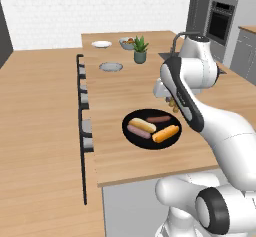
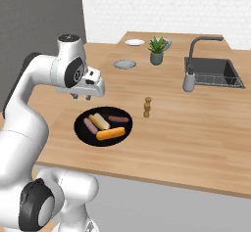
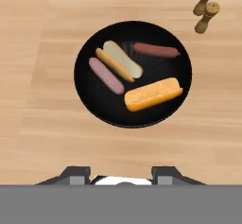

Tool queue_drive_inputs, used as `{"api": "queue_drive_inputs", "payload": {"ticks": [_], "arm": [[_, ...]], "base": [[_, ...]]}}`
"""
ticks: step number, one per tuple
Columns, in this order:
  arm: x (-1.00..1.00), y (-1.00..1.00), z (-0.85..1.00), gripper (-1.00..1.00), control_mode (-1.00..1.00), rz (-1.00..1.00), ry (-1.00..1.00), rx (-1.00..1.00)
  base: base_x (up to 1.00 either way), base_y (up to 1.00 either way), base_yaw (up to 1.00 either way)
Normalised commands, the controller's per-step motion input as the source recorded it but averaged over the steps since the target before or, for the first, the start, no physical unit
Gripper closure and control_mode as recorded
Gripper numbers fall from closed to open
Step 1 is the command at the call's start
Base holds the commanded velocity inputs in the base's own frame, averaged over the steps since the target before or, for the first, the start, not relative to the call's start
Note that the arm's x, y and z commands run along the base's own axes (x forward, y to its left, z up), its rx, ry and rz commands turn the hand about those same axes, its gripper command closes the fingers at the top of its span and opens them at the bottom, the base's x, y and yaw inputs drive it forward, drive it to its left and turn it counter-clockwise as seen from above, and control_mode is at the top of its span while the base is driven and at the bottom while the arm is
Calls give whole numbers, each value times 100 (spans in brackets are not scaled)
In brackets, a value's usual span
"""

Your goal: Place one bun and one sausage from the bowl on each plate.

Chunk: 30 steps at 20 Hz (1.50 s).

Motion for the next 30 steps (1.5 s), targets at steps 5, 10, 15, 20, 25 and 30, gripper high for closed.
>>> {"api": "queue_drive_inputs", "payload": {"ticks": [5, 10, 15, 20, 25, 30], "arm": [[0, 0, -10, -100, -100, -8, 8, -1], [1, -34, -25, -100, -100, -21, 18, 0], [13, -22, -56, -100, -100, -15, 5, 0], [16, 0, -44, -100, -100, -4, 0, 0], [14, 0, -39, -100, -100, -3, 0, 0], [4, 0, -42, -100, -100, -2, 0, 0]], "base": [[0, 0, 0], [0, 0, 0], [0, 0, 0], [0, 0, 0], [0, 0, 0], [0, 0, 0]]}}
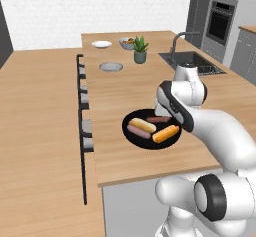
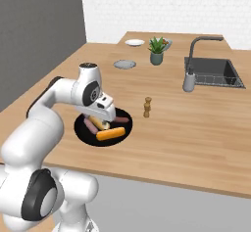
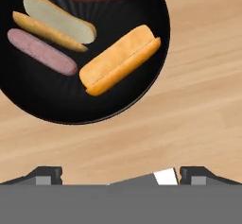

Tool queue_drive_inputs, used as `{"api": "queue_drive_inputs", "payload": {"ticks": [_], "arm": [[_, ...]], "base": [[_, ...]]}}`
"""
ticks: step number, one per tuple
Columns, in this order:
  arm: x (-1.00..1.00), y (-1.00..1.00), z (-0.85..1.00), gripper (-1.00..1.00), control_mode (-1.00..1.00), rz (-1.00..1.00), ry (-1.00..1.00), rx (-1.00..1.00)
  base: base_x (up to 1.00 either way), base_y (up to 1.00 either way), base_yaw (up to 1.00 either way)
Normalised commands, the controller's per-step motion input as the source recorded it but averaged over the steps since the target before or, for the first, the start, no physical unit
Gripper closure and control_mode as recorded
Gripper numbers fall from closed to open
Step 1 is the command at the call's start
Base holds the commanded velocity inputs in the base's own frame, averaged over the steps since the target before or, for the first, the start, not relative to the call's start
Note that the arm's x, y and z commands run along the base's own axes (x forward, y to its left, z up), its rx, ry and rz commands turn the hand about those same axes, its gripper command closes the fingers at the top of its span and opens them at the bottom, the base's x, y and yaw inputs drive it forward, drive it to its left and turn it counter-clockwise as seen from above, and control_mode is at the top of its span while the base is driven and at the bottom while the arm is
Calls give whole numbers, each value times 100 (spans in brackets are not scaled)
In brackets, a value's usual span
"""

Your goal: Place one bun and one sausage from the bowl on each plate.

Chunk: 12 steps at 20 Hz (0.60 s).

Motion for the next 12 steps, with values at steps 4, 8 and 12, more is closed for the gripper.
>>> {"api": "queue_drive_inputs", "payload": {"ticks": [4, 8, 12], "arm": [[1, 0, -49, -100, -100, -1, 0, 0], [11, 0, -43, -100, -100, 0, 0, 0], [36, 1, -19, -100, -100, -3, 3, 0]], "base": [[0, 0, 0], [0, 0, 0], [0, 0, 0]]}}
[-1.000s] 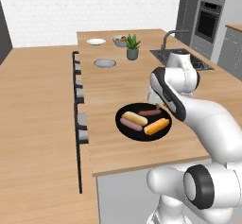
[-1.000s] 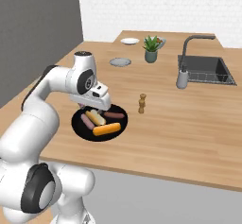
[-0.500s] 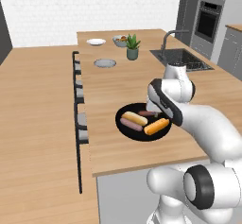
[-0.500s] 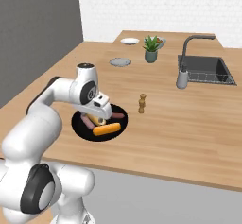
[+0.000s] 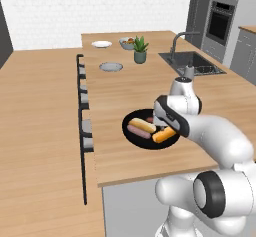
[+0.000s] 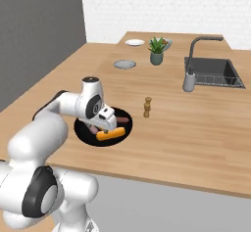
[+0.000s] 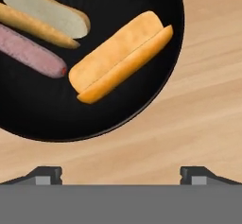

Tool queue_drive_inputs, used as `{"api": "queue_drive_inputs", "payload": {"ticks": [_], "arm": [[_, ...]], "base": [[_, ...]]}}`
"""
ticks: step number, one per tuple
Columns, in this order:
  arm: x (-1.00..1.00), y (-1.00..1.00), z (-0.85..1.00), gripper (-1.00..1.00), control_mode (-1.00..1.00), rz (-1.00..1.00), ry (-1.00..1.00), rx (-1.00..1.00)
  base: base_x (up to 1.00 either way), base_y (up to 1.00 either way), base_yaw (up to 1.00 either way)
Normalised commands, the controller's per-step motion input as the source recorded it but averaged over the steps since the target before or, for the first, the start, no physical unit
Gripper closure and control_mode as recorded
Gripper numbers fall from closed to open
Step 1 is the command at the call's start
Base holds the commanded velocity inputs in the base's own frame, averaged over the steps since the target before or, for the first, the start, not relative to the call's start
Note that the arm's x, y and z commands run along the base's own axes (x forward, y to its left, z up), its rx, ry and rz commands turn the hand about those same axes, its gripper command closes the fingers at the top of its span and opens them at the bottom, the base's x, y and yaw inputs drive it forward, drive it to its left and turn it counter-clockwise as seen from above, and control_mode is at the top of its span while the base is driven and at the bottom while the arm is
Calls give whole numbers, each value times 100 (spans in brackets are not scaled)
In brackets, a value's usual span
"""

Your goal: Place one bun and one sausage from the bowl on each plate.

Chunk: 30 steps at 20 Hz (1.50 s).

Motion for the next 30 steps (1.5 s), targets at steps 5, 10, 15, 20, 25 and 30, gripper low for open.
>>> {"api": "queue_drive_inputs", "payload": {"ticks": [5, 10, 15, 20, 25, 30], "arm": [[45, 4, -13, -100, -100, -5, 1, 0], [10, 0, -43, -100, -100, -3, 0, 0], [7, 1, -19, -100, -100, -1, 0, 0], [15, 2, -20, -100, -100, 0, 0, 0], [29, 3, -22, -100, -100, -1, 0, 0], [24, 1, -22, -100, -100, -1, 0, 0]], "base": [[0, 0, 0], [0, 0, 0], [0, 0, 0], [0, 0, 0], [0, 0, 0], [0, 0, 0]]}}
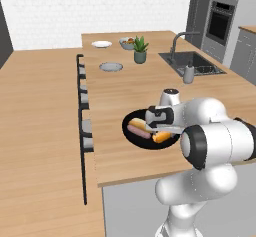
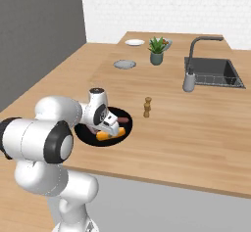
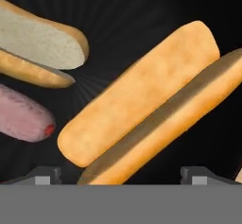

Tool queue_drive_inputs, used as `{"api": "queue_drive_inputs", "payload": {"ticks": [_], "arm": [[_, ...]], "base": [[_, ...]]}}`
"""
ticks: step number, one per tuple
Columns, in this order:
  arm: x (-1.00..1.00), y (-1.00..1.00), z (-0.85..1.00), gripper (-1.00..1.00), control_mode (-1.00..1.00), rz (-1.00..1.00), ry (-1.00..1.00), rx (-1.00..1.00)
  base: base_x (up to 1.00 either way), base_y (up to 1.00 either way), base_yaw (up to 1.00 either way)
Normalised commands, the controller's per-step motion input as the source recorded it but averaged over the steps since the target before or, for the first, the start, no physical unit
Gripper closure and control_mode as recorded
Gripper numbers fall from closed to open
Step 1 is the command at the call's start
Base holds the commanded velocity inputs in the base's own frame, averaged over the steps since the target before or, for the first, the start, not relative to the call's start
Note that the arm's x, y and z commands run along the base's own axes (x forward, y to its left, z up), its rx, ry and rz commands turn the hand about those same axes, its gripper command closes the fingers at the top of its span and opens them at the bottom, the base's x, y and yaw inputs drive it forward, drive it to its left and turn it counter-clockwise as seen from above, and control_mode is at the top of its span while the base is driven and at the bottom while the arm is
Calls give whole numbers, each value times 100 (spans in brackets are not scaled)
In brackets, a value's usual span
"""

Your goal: Place one bun and one sausage from the bowl on each plate.

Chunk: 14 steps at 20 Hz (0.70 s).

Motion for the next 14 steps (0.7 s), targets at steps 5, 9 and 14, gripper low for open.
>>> {"api": "queue_drive_inputs", "payload": {"ticks": [5, 9, 14], "arm": [[24, 0, -25, -100, -100, -1, 0, 0], [15, 0, -22, -100, -100, 0, 0, 0], [2, 0, -20, -100, -100, 0, 1, 0]], "base": [[0, 0, 0], [0, 0, 0], [0, 0, 0]]}}
